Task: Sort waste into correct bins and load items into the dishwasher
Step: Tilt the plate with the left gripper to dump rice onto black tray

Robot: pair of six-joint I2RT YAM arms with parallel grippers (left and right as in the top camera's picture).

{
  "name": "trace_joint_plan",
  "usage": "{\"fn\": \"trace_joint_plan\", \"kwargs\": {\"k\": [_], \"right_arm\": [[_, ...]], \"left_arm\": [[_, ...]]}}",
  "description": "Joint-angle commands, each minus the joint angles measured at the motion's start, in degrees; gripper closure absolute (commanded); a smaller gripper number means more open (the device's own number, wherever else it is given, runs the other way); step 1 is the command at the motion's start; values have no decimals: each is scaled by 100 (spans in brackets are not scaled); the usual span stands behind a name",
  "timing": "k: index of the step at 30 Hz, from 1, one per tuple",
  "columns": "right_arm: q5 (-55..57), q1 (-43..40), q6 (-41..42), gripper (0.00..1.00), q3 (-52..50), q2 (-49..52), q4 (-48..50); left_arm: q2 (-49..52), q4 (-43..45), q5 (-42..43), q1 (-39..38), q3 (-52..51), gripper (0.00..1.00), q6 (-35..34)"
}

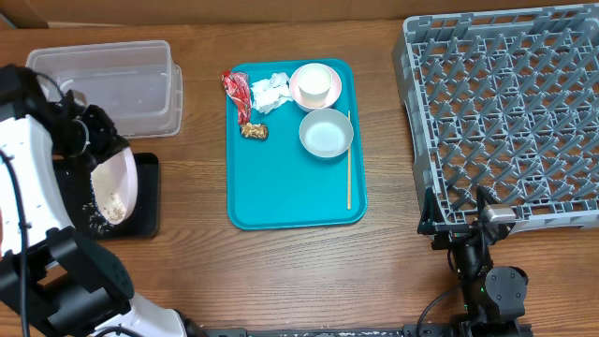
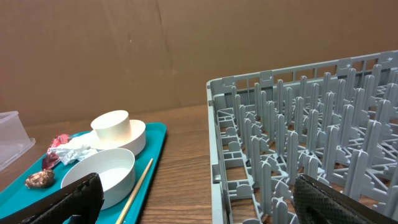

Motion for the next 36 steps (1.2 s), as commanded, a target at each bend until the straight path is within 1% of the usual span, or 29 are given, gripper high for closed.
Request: {"fn": "trace_joint_plan", "kwargs": {"k": [1,6,8,12,17,20,26,29,33,36], "right_arm": [[50,15,-39,0,-59,-20,44],[52,15,-39,0,-59,-20,44],[52,15,-39,0,-59,-20,44],[50,15,-39,0,-59,-20,44],[50,15,-39,0,-59,-20,44],[50,15,-39,0,-59,-20,44],[52,15,-39,0,-59,-20,44],[52,15,-39,0,-59,-20,44],[50,15,-39,0,-59,-20,44],[52,15,-39,0,-59,-20,44]], "left_arm": [[-140,-44,577,223,-17,96,260],[-140,-70,1410,450,-17,96,634],[-140,-125,1665,527,-17,96,643],[-140,-160,1665,706,-17,96,643],[-140,-238,1875,925,-17,96,643],[-140,-442,1969,1051,-17,96,645],[-138,-417,2111,1174,-17,96,699],[-138,-415,2424,1202,-17,96,905],[-138,-546,2461,1202,-17,96,1010],[-138,-485,2455,1202,-17,96,1119]]}}
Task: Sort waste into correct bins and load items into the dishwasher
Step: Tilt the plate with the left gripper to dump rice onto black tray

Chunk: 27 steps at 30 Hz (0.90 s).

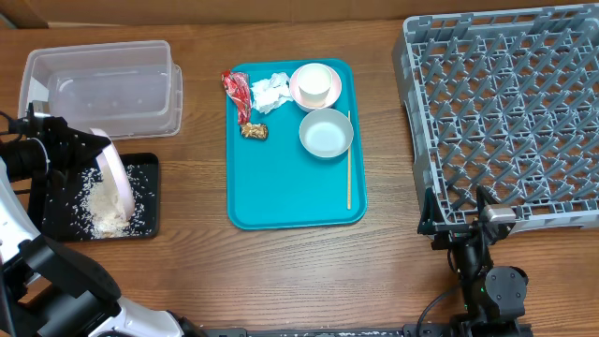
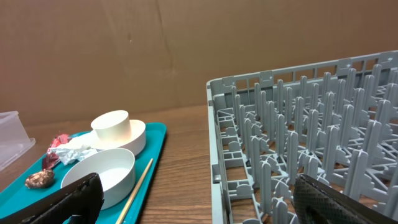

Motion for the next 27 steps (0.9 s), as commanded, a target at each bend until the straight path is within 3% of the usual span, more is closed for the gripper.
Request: {"fn": "trace_joint_plan", "kwargs": {"k": [1,11,27], "right_arm": [[50,15,-42,0,-59,-20,46],[50,15,-42,0,-59,-20,46],[50,15,-42,0,-59,-20,46]], "left_arm": [[-136,59,234,33,-17,96,275],[-105,81,765,37,-17,96,704],[-103,26,968,223,-17,96,551]]}}
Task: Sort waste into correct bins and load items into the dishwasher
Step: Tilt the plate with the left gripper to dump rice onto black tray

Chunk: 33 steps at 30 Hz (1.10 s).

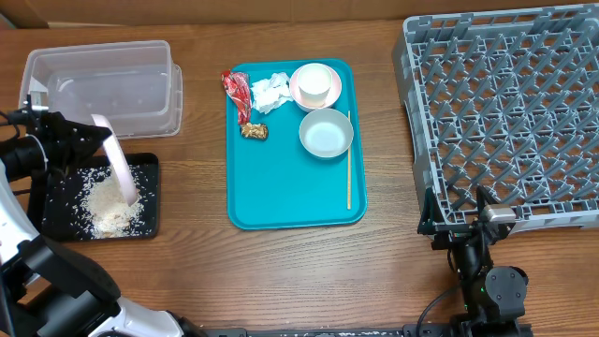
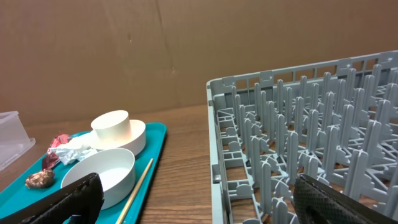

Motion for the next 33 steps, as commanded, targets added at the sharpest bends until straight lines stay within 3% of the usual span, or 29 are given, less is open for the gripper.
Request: {"fn": "trace_joint_plan", "kwargs": {"k": [1,10,13,19,21,33], "right_arm": [[50,15,-37,0,-59,-20,46],[50,15,-37,0,-59,-20,46],[50,15,-37,0,-59,-20,46],[50,17,-37,0,-59,-20,46],[50,15,-37,0,-59,-20,46],[50,15,-37,0,-59,-20,46]], "left_arm": [[-105,-109,203,170,-13,96,-44],[-103,-146,334,400,-13,96,116],[-103,-199,90,409,-13,96,-146],[-103,-354,498,409,-13,96,195],[-103,-372,798,409,-13,96,603],[-105,-422,660,409,-13,96,540]]}}
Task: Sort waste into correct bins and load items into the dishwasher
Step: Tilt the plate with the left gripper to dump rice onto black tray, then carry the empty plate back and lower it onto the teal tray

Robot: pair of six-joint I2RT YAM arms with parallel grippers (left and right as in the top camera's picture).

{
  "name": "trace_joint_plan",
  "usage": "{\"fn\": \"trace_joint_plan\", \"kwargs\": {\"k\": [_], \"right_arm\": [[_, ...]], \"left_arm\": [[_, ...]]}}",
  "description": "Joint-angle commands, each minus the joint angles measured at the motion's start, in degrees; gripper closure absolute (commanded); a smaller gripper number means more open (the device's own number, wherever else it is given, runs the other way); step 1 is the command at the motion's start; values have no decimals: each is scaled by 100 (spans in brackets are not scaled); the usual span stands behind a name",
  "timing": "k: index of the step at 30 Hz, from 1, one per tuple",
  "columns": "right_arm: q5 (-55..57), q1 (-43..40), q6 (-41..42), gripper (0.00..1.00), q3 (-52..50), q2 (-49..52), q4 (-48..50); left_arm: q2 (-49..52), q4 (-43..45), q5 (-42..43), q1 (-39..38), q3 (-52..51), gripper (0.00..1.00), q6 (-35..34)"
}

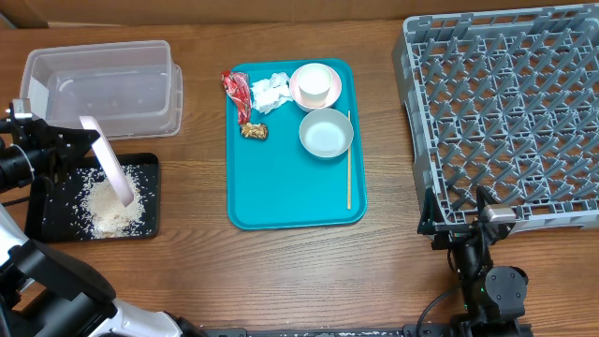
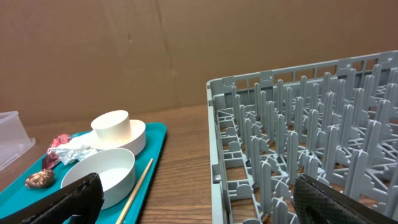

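At the far left of the overhead view my left gripper [image 1: 77, 140] is shut on the rim of a pink plate [image 1: 107, 163]. The plate stands steeply on edge over the black bin [image 1: 49, 217], where a pile of rice [image 1: 110, 214] lies. The teal tray [image 1: 281, 192] holds a red wrapper [image 1: 235, 93], a crumpled tissue [image 1: 271, 91], a brown scrap [image 1: 254, 131], a cup on a saucer [image 1: 315, 85], a white bowl [image 1: 326, 133] and a chopstick [image 1: 349, 159]. My right gripper [image 2: 199, 200] is open and empty beside the grey dishwasher rack [image 1: 505, 112].
A clear plastic container [image 1: 103, 82] sits behind the black bin at the back left. The rack fills the right side of the table, and its near left corner is close to my right gripper. Brown cardboard walls the far edge.
My left gripper and the pink plate have shifted slightly left and back over the black bin. The plate is still on edge. The rice pile and the right arm are unchanged.
At first my left gripper held the pink plate tilted over the black bin with rice still on it. Later the rice lay in the bin and the plate stood steeply on edge. It has stayed so, drifting slightly left. The right arm never moved.
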Motion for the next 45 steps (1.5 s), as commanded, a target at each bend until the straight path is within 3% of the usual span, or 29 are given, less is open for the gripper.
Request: {"fn": "trace_joint_plan", "kwargs": {"k": [1,9,16,21,28,31,37,45], "right_arm": [[48,15,-39,0,-59,-20,44],[48,15,-39,0,-59,-20,44],[48,15,-39,0,-59,-20,44],[48,15,-39,0,-59,-20,44],[48,15,-39,0,-59,-20,44],[48,15,-39,0,-59,-20,44],[50,15,-39,0,-59,-20,44],[48,15,-39,0,-59,-20,44]], "left_arm": [[-105,-118,195,26,-7,96,177],[-107,-715,243,9,-7,96,374],[-186,-1685,616,-299,-7,96,1462],[-492,-1672,588,-1043,-7,96,1462],[-970,-1493,457,-2643,-7,96,1405],[-1084,-1193,-210,-3403,-7,96,822],[-1073,-297,-2870,-5154,-7,96,-1499],[-979,483,-4870,-7165,-7,96,-3110]]}}
